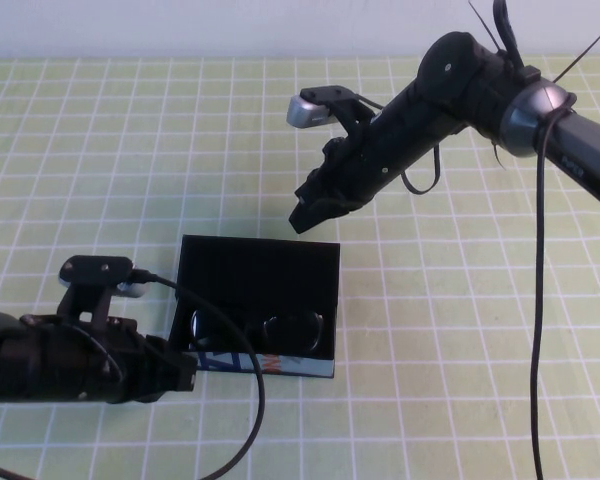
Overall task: Return glasses to glasses case
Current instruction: Close the glasses case
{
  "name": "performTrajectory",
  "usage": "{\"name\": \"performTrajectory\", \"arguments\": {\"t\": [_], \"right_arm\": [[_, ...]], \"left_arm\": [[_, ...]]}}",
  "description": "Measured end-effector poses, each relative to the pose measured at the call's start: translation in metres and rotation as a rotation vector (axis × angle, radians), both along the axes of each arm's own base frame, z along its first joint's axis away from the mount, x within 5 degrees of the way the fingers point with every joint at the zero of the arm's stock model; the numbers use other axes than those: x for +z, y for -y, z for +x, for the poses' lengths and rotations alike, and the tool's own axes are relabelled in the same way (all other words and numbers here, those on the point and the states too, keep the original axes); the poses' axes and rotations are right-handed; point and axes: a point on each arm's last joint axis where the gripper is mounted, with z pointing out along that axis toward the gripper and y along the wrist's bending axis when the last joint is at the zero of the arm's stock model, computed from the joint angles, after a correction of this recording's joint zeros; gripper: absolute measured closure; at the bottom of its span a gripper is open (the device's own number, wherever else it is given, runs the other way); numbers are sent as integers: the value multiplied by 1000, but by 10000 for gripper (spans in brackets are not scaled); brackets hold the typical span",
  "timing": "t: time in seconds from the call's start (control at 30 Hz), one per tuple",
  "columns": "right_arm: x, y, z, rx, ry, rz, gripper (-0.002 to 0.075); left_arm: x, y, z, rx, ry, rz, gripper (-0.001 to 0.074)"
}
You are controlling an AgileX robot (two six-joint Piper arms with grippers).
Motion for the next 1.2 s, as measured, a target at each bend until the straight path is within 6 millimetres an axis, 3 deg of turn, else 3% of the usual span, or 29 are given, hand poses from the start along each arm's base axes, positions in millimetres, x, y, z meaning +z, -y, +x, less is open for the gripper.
{"name": "performTrajectory", "arguments": {"t": [0.27, 0.77, 0.97, 1.2], "right_arm": [[-9, -3, -3, 40, -58, 17, 742], [-1, -13, -8, 71, -89, 143, 742], [0, -29, -19, 96, -104, 142, 742], [19, -44, -45, 129, -116, 131, 742]], "left_arm": [[-11, 0, 3, -1, -30, 9, 738], [-11, 2, 8, 6, 1, -4, 738], [-11, 2, 8, 2, 5, -2, 738], [-11, 2, 8, -2, 9, -1, 738]]}}
